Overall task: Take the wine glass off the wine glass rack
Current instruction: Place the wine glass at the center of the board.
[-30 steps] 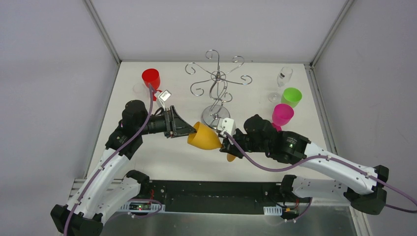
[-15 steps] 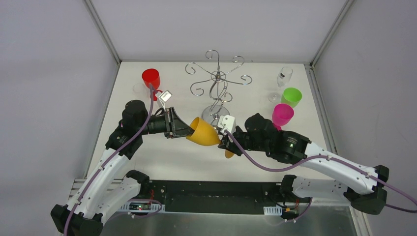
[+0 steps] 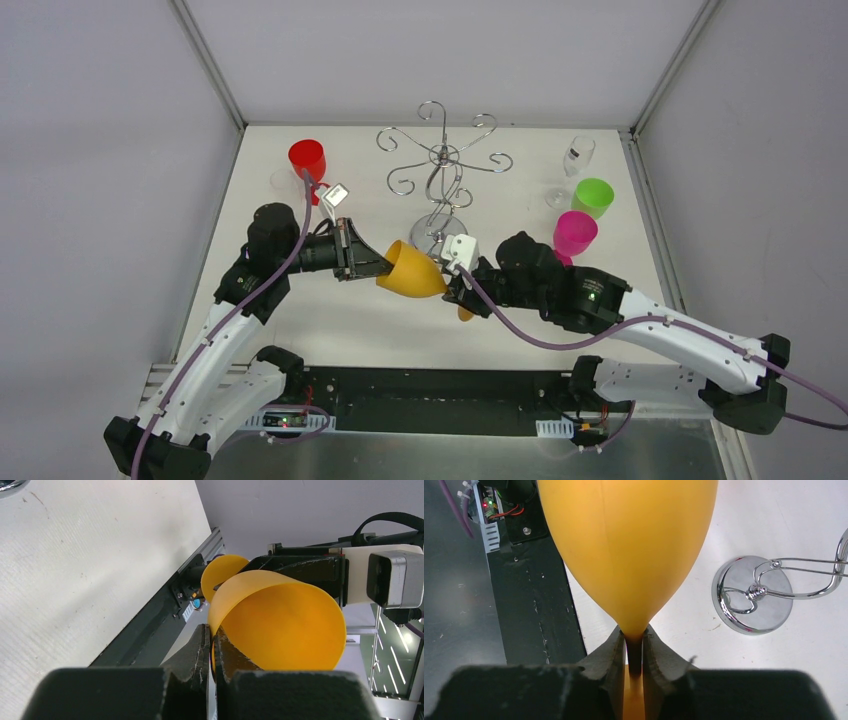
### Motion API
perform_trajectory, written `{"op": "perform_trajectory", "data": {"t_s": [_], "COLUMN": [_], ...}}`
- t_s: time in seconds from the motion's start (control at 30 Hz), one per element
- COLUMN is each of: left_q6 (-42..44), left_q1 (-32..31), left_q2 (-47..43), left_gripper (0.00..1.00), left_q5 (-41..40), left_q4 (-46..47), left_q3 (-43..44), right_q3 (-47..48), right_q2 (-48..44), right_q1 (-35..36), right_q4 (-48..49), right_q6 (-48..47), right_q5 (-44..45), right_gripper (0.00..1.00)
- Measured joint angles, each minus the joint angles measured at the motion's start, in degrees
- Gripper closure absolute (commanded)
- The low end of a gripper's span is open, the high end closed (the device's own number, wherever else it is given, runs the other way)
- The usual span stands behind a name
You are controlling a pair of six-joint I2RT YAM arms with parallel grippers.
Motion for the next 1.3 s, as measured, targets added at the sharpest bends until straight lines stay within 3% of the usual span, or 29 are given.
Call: {"op": "perform_trajectory", "data": {"t_s": [0.17, 0.37, 0.57, 0.9, 1.3], "left_q6": [0.39, 2.01, 7.15, 20.09, 31.04], "left_q1": [0.0, 0.0, -0.02, 0.37, 4.72], "left_q2": [0.11, 0.33, 0.44, 2.03, 5.31], "left_gripper": [1.0, 1.0, 1.0, 1.0, 1.0], "left_q5": [0.07, 0.13, -1.55, -15.08, -33.0], "left_q4": [-0.44, -2.25, -9.75, -29.38, -45.13], "left_q3": [0.0, 0.0, 0.66, 9.4, 18.91], "right_q3": [0.0, 0.0, -0.02, -1.86, 0.59], "right_q2": [-0.42, -3.21, -7.63, -15.26, -13.07], "right_q1": [0.24, 0.24, 0.22, 0.22, 0.13], "right_q4": [0.98, 1.36, 1.36, 1.7, -4.15], "right_q6": [1.03, 1.27, 1.77, 5.35, 12.04], "right_q5": [0.22, 1.27, 2.36, 7.43, 18.58], "right_gripper": [0.62, 0.58, 0.51, 0.38, 0.31]}}
